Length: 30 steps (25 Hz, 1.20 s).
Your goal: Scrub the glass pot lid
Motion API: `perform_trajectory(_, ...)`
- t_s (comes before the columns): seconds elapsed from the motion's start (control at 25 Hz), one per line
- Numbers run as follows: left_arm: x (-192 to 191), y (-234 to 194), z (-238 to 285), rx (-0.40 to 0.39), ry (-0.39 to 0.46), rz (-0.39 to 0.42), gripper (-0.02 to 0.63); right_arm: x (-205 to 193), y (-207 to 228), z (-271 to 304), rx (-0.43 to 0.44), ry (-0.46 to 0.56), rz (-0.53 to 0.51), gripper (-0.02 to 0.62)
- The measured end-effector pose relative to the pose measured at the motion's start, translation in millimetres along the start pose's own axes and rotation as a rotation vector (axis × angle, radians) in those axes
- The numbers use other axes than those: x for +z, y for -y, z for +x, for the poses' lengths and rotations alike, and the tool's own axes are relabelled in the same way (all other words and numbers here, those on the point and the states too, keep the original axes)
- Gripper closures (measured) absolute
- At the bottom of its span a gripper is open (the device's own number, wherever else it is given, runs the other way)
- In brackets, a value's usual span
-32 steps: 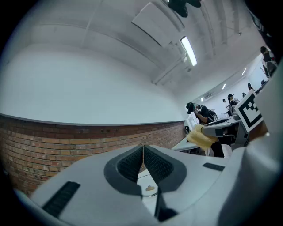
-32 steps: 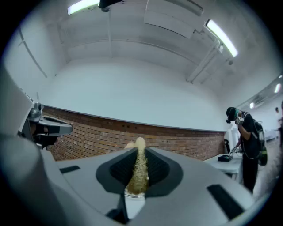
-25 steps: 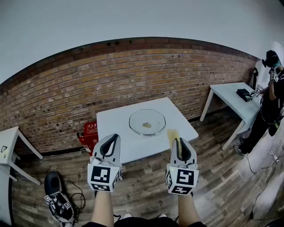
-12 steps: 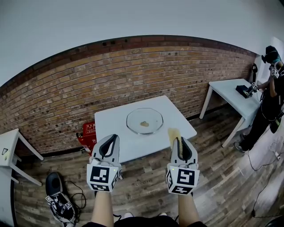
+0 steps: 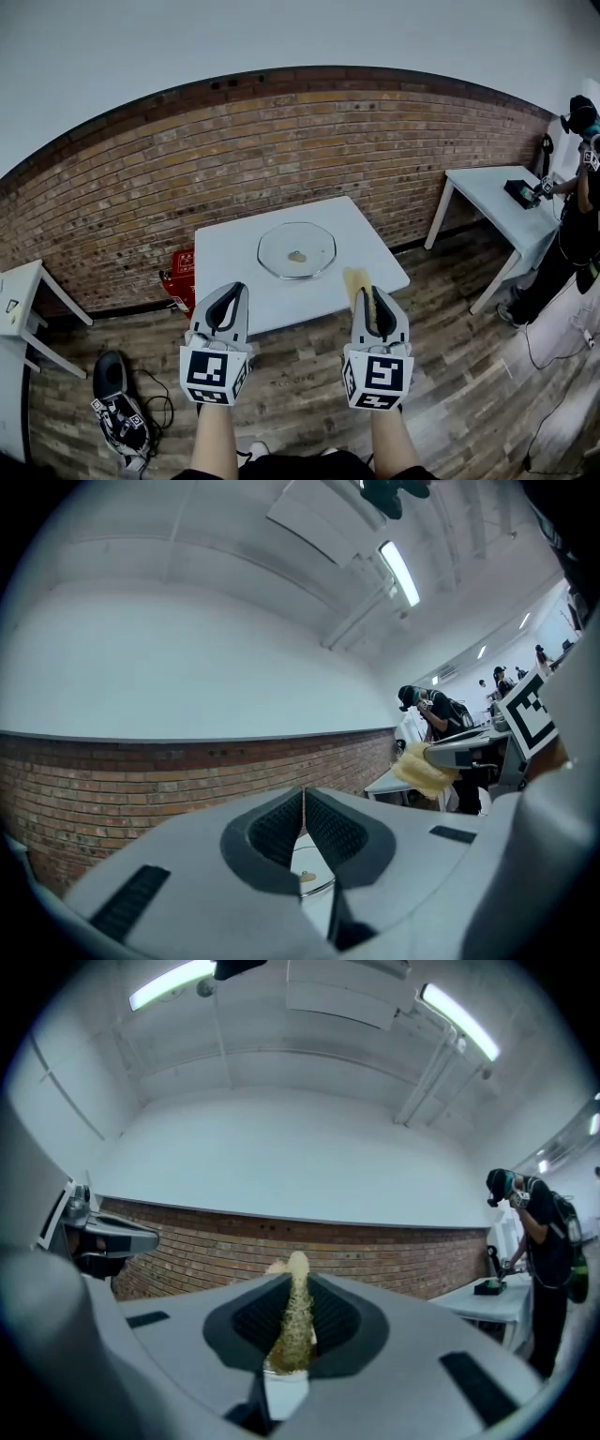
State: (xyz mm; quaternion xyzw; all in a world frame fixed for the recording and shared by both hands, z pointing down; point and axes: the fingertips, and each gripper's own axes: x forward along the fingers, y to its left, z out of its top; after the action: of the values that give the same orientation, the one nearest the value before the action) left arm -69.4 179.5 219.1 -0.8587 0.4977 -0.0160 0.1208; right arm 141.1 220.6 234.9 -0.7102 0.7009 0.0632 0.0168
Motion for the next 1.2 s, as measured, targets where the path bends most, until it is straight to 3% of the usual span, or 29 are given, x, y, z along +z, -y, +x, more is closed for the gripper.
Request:
perform_trajectory(0.24, -3.8, 21.9, 3.8, 0.024, -0.016, 0.01, 0.592, -2.1, 14.4, -0.1, 0.042, 0.02, 0.01, 0.538)
perform_trajectory(0.6, -5.4, 20.9, 22.2, 0.035, 0.002, 0.017, 0.592, -6.0, 29.8, 18.1, 0.035, 0.04, 0.017, 0.538)
perform_trajectory(1.2, -41.0, -45.1, 118.4, 0.016, 0.003, 0.005, 0.592, -23.3, 27.5, 125.4, -0.001, 0.034, -0.006, 0.538)
